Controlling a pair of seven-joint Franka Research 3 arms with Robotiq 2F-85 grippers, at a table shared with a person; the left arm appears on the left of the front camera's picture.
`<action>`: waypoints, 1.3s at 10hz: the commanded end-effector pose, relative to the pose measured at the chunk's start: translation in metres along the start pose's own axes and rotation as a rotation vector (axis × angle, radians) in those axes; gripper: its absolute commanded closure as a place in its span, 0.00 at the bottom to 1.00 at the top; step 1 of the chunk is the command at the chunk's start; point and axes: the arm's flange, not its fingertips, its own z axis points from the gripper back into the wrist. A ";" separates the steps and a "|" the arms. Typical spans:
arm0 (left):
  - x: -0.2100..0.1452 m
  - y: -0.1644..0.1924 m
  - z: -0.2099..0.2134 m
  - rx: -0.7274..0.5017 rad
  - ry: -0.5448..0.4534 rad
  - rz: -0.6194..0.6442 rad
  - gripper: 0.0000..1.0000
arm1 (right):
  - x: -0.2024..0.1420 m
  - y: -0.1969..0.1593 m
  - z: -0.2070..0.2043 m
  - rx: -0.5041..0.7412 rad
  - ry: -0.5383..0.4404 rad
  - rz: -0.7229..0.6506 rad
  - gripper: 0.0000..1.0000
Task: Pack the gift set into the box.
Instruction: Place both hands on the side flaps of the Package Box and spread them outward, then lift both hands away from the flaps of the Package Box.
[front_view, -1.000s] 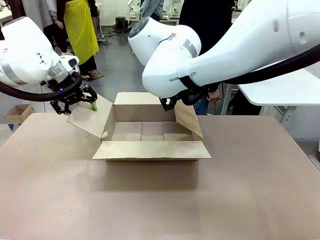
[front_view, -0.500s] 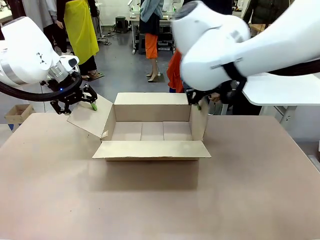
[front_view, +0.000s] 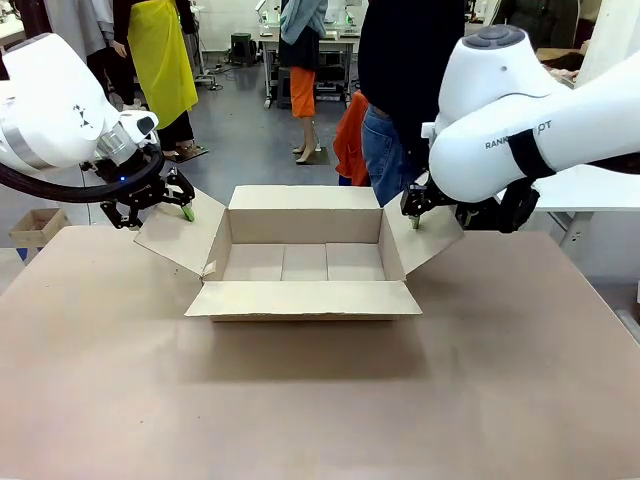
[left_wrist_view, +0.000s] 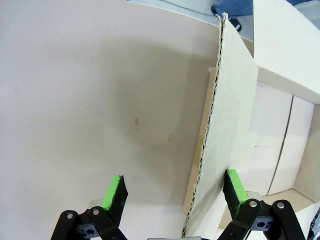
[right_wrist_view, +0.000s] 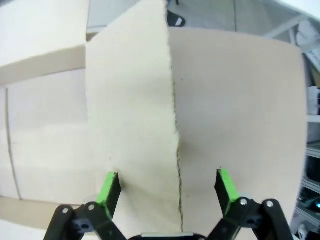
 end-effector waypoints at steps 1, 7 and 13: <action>-0.001 -0.001 0.002 0.014 -0.001 0.013 0.00 | 0.003 0.016 0.016 -0.096 -0.007 -0.008 0.00; -0.001 -0.001 0.002 0.014 -0.001 0.013 0.00 | 0.003 0.016 0.016 -0.096 -0.007 -0.008 0.00; -0.001 -0.001 0.002 0.014 -0.001 0.013 0.00 | 0.003 0.016 0.016 -0.096 -0.007 -0.008 0.00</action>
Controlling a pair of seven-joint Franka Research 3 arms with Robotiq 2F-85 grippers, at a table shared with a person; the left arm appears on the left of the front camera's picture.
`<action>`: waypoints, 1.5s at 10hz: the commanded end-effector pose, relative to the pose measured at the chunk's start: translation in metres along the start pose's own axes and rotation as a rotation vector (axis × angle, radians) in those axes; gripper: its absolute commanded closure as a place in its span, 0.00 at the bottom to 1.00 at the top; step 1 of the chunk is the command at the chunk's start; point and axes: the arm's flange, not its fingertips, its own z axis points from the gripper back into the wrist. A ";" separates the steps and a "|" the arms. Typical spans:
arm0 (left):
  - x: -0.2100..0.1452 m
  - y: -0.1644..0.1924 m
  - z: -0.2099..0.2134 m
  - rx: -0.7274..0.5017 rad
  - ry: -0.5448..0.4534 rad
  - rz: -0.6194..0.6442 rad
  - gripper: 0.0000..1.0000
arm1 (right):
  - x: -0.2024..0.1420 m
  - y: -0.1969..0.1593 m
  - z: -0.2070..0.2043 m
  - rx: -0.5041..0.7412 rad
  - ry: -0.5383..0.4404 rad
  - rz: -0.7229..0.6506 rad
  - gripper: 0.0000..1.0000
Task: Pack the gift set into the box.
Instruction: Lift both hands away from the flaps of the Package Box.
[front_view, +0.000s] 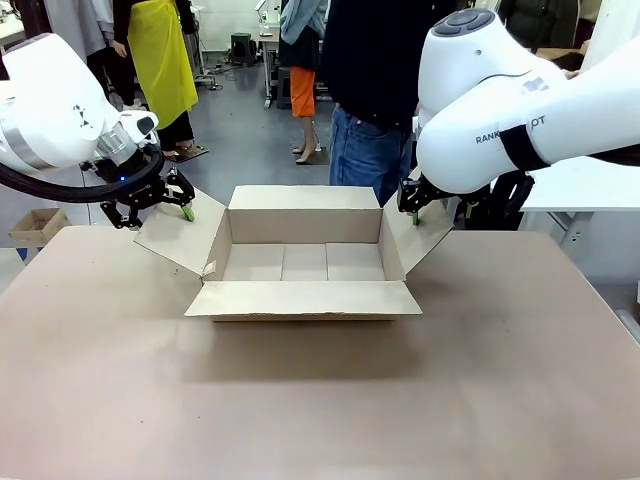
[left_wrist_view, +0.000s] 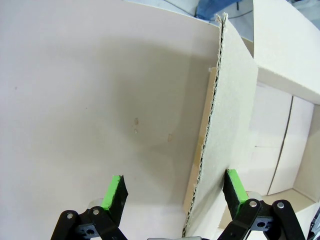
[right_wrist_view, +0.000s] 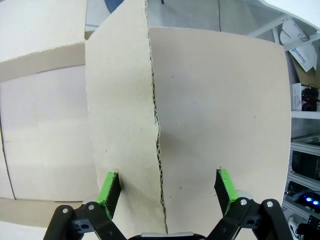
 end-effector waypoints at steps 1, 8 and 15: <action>-0.001 -0.001 0.002 0.014 -0.001 0.013 0.00 | 0.003 0.001 0.000 -0.019 -0.013 -0.020 0.00; -0.001 -0.001 0.002 0.014 -0.001 0.013 0.00 | 0.003 0.001 0.000 -0.019 -0.013 -0.020 0.00; -0.001 -0.001 0.002 0.014 -0.001 0.013 0.00 | 0.003 0.001 0.000 -0.019 -0.013 -0.020 0.00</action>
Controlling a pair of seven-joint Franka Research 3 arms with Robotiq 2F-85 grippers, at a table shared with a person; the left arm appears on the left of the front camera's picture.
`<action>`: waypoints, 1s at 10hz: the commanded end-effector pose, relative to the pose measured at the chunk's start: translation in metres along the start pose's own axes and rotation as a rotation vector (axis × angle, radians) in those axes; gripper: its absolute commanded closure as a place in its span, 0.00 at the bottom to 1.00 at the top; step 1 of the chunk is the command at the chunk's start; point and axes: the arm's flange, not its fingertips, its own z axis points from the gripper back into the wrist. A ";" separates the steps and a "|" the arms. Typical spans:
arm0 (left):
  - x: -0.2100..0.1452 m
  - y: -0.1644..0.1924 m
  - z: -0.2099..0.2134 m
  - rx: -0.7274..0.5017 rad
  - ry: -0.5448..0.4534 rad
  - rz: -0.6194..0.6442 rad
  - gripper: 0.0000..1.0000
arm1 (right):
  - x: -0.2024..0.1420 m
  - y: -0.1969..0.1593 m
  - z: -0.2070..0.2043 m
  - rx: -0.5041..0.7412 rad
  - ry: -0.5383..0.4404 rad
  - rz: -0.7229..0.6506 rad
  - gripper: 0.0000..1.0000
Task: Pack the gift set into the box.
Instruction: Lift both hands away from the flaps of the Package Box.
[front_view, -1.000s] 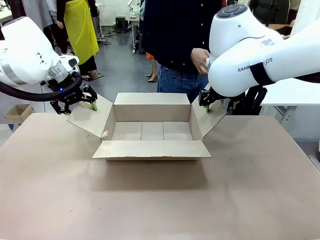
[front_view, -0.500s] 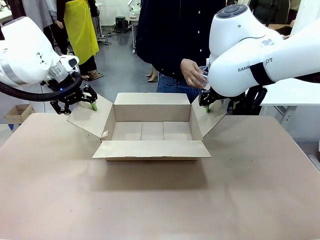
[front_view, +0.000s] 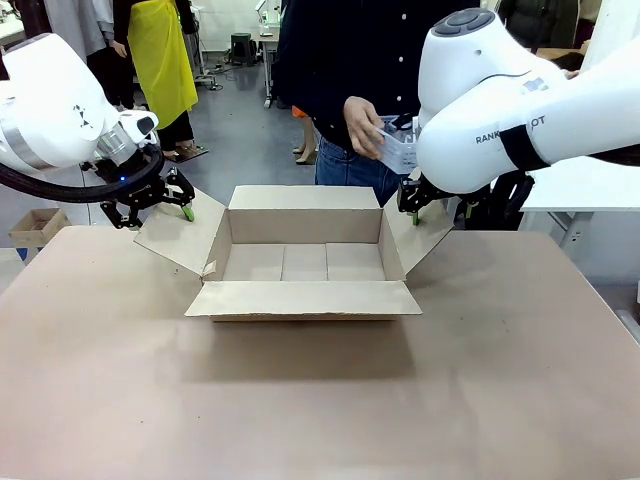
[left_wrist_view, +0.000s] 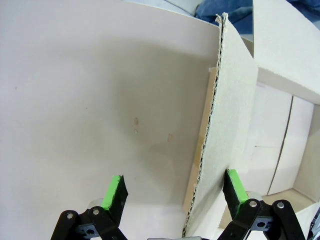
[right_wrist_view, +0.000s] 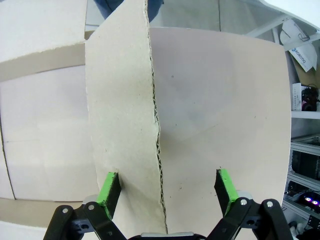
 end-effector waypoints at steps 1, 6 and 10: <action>-0.001 -0.001 0.002 0.014 -0.001 0.013 0.00 | 0.003 0.001 0.000 -0.019 -0.013 -0.020 0.00; -0.001 -0.001 0.002 0.014 -0.001 0.013 0.00 | 0.003 0.001 0.000 -0.019 -0.013 -0.020 0.00; -0.001 -0.001 0.002 0.014 -0.001 0.013 0.00 | 0.003 0.001 0.000 -0.019 -0.013 -0.020 0.00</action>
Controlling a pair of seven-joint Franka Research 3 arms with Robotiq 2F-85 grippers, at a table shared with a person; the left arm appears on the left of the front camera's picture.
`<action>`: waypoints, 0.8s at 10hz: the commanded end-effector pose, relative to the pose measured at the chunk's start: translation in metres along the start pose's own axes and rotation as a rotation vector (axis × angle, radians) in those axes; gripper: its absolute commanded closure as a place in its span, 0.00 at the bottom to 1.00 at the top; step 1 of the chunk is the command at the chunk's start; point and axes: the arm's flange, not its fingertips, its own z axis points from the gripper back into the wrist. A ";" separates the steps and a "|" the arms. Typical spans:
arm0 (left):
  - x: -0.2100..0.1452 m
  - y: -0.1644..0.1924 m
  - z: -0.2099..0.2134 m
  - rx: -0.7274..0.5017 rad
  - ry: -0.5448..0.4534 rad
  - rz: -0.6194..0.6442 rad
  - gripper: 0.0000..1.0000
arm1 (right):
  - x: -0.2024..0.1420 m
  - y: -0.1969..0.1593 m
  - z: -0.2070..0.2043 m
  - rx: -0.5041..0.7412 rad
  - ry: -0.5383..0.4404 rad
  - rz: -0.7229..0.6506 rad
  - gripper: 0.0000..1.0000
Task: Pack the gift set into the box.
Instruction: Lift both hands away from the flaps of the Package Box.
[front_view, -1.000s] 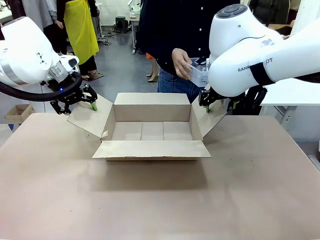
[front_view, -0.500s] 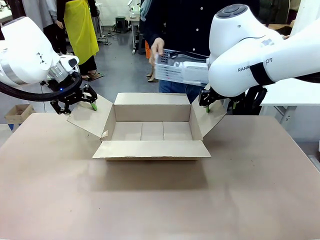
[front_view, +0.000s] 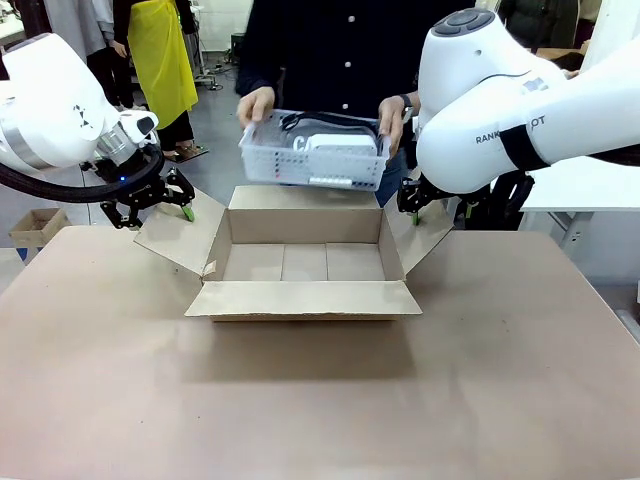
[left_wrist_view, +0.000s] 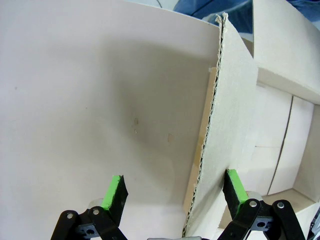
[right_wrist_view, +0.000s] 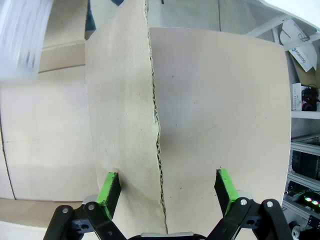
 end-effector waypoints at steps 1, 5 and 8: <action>-0.001 -0.001 0.002 0.014 -0.001 0.013 0.00 | 0.003 0.001 0.000 -0.019 -0.013 -0.019 0.00; -0.001 -0.001 0.002 0.014 -0.001 0.013 0.00 | 0.003 0.001 0.000 -0.019 -0.013 -0.019 0.00; -0.001 -0.001 0.002 0.014 -0.001 0.013 0.00 | 0.003 0.001 0.000 -0.019 -0.013 -0.019 0.00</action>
